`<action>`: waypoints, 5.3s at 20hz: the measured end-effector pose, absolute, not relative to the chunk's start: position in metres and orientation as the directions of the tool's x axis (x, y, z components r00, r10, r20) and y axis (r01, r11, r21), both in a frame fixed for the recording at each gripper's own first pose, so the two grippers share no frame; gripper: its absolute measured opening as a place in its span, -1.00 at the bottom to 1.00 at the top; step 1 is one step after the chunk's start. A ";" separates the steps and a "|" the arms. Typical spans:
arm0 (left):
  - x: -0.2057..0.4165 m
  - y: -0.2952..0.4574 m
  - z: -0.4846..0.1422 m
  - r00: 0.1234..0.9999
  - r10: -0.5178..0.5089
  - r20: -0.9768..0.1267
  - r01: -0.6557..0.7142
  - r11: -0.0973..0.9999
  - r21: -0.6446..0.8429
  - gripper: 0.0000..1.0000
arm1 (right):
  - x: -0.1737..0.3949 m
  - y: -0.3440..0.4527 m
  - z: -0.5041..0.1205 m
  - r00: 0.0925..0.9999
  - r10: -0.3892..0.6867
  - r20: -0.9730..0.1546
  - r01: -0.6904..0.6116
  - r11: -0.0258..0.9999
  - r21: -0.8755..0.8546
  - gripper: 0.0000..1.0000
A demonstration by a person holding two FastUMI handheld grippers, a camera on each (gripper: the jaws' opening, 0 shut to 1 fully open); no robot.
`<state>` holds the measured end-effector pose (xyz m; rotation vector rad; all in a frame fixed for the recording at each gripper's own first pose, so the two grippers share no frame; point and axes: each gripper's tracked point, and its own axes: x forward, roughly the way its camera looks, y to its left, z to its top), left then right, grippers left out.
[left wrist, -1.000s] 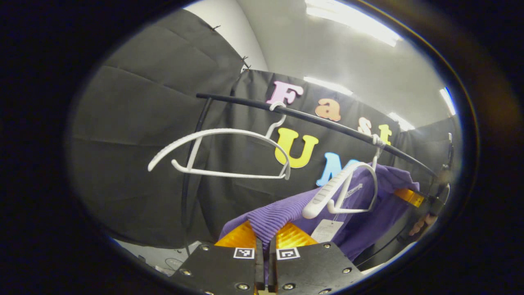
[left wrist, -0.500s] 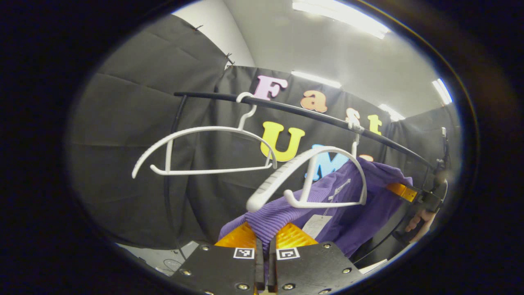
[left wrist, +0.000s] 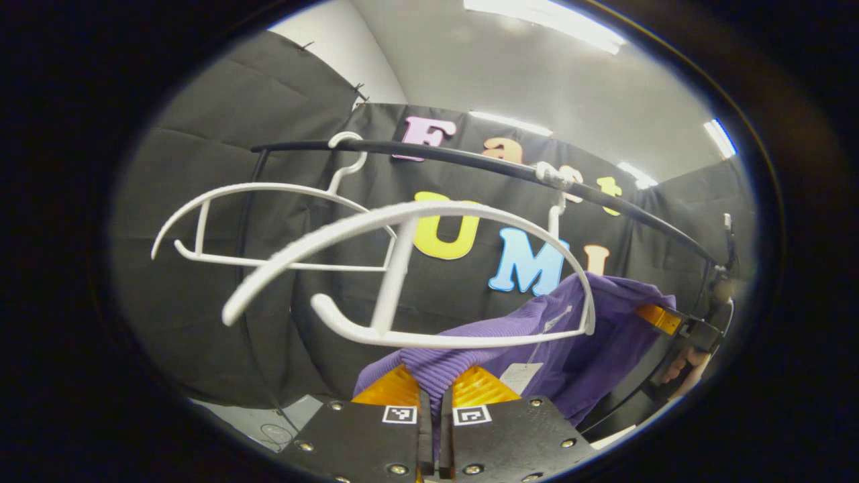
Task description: Grasp the clothes on the hanger with both hands and then place them into the laundry hamper below.
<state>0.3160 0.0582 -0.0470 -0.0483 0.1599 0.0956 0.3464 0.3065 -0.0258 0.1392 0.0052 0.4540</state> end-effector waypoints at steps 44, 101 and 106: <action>0.117 0.097 -0.221 0.839 -0.157 -0.521 0.186 0.983 0.004 -0.91 | 0.027 0.266 -0.205 0.827 0.305 -0.472 -0.298 0.950 0.092 -0.89; 0.157 0.091 -0.060 0.956 -0.175 -0.234 0.207 0.971 0.122 0.92 | 0.039 0.184 -0.126 0.959 0.080 -0.272 -0.059 0.995 0.085 0.92; 0.144 0.112 0.018 0.981 -0.162 -0.103 0.172 0.980 0.098 0.91 | 0.032 0.152 -0.060 0.993 0.021 -0.116 -0.014 0.998 0.060 0.82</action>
